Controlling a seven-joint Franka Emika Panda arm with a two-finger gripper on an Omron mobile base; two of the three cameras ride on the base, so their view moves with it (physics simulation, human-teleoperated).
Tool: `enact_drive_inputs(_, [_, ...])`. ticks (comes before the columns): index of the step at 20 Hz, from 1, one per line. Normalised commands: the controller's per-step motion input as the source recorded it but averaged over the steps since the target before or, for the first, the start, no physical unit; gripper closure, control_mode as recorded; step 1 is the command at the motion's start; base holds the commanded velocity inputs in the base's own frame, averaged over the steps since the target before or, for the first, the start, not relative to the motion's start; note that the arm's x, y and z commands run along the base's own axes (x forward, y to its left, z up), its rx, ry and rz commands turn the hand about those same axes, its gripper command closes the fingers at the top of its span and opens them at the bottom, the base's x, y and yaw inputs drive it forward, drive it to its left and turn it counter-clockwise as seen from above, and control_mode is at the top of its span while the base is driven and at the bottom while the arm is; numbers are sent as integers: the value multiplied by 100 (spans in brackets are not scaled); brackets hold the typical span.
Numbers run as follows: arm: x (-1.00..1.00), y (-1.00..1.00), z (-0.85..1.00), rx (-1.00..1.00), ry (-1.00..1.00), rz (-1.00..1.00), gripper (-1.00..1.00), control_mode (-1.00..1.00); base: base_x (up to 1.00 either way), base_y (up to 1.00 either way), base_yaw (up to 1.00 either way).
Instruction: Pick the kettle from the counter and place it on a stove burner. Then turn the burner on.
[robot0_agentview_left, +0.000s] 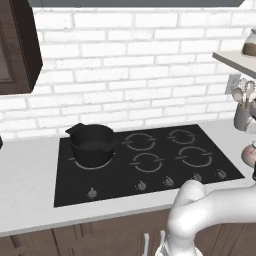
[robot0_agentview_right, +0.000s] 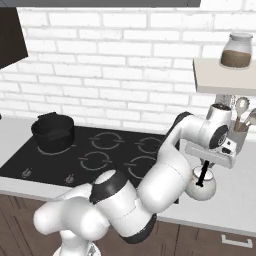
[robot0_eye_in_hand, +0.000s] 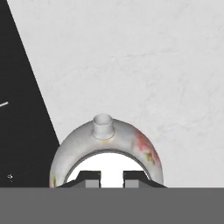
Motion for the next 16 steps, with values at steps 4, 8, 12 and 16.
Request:
enact_drive_inputs(4, [1,100,31,1,0,-5,100,-100,0,0,0])
enact_drive_inputs(8, [1,100,26,4,-2,-6,100,-100,0,0,0])
enact_drive_inputs(12, [31,100,30,0,-13,-14,100,-100,0,0,0])
enact_drive_inputs(16, [49,100,15,-2,-24,-20,100,-100,0,0,0])
